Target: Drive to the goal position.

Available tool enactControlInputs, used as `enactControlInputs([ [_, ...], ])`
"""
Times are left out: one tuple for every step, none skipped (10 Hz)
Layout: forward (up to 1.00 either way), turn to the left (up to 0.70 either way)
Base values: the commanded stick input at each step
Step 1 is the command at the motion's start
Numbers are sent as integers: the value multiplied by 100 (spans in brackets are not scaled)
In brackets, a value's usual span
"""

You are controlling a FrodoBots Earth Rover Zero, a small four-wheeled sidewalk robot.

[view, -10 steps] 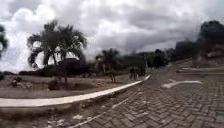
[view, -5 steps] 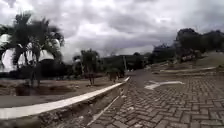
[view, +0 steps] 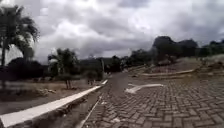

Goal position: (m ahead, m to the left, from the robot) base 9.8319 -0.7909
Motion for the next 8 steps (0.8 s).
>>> enactControlInputs([
  [85, -9],
  [85, 0],
  [85, 0],
  [85, 0],
  [85, 0],
  [85, 0],
  [85, 0],
  [85, 0],
])
